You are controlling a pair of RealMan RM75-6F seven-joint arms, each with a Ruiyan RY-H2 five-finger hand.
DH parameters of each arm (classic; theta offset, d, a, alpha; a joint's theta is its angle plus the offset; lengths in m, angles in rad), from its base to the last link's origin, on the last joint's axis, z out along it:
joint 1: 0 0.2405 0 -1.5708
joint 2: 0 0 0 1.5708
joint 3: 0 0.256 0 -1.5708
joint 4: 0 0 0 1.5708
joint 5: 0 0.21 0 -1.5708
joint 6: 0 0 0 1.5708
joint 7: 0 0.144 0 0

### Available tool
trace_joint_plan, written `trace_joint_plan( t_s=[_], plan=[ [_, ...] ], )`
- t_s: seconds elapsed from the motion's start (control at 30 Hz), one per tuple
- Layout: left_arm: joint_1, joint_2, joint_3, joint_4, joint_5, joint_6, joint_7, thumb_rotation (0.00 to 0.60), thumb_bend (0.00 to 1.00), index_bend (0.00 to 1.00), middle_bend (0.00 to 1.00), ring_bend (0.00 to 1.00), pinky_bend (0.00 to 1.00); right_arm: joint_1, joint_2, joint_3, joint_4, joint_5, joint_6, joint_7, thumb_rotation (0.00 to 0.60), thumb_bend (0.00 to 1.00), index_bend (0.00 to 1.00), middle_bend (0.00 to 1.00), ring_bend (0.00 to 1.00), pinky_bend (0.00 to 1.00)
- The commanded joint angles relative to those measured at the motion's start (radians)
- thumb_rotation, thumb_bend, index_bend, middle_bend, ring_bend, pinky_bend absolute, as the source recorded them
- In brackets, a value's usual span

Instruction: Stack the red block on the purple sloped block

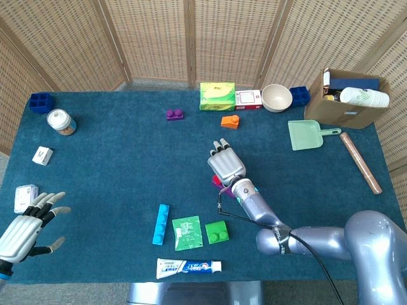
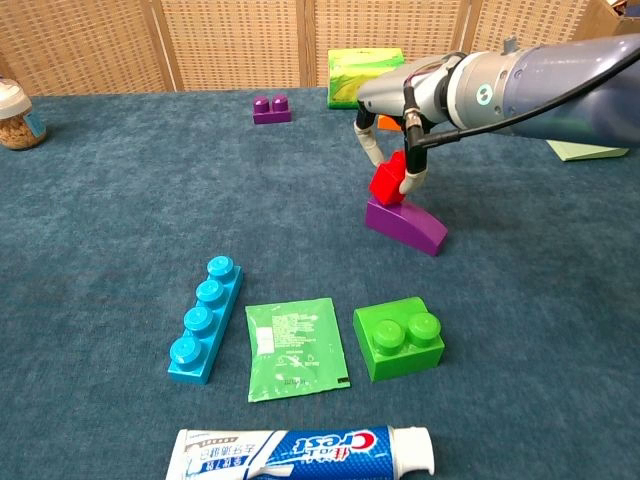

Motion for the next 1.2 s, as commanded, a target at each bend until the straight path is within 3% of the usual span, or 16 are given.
trace_joint_plan(
  t_s=[0.03, 0.2, 0.33, 0.53, 0.83, 1.2],
  plan=[
    [0.000, 0.000, 0.000, 0.000, 0.000, 0.001, -0.001, 0.600, 0.35, 0.26, 0.00, 0.00, 0.00, 0.000, -0.003, -0.001, 0.001, 0.003, 0.002, -0.006, 0.600, 0.18, 0.58, 0.26, 0.08, 0.11],
    [0.001, -0.001, 0.001, 0.001, 0.000, 0.002, -0.002, 0.600, 0.35, 0.26, 0.00, 0.00, 0.00, 0.002, -0.004, -0.003, -0.001, 0.009, 0.000, -0.017, 0.600, 0.19, 0.48, 0.25, 0.07, 0.11],
    [0.002, -0.001, 0.002, 0.002, -0.001, 0.005, -0.004, 0.600, 0.35, 0.26, 0.00, 0.00, 0.00, 0.003, -0.001, -0.004, -0.002, 0.015, -0.001, -0.023, 0.599, 0.19, 0.34, 0.23, 0.06, 0.11],
    [0.004, 0.000, 0.002, 0.004, -0.001, 0.007, -0.007, 0.600, 0.35, 0.26, 0.00, 0.00, 0.00, 0.004, 0.005, -0.007, -0.011, 0.023, 0.002, -0.035, 0.538, 0.19, 0.19, 0.20, 0.04, 0.11],
    [0.005, -0.001, 0.003, 0.005, 0.004, 0.013, -0.012, 0.600, 0.35, 0.26, 0.00, 0.00, 0.00, -0.015, 0.050, -0.004, -0.056, 0.025, 0.037, -0.031, 0.528, 0.21, 0.19, 0.19, 0.04, 0.11],
    [0.006, 0.008, -0.001, -0.013, 0.003, 0.021, -0.009, 0.600, 0.35, 0.26, 0.00, 0.00, 0.00, -0.101, 0.156, 0.016, -0.157, -0.084, 0.076, 0.094, 0.528, 0.26, 0.24, 0.19, 0.00, 0.10]
  ],
)
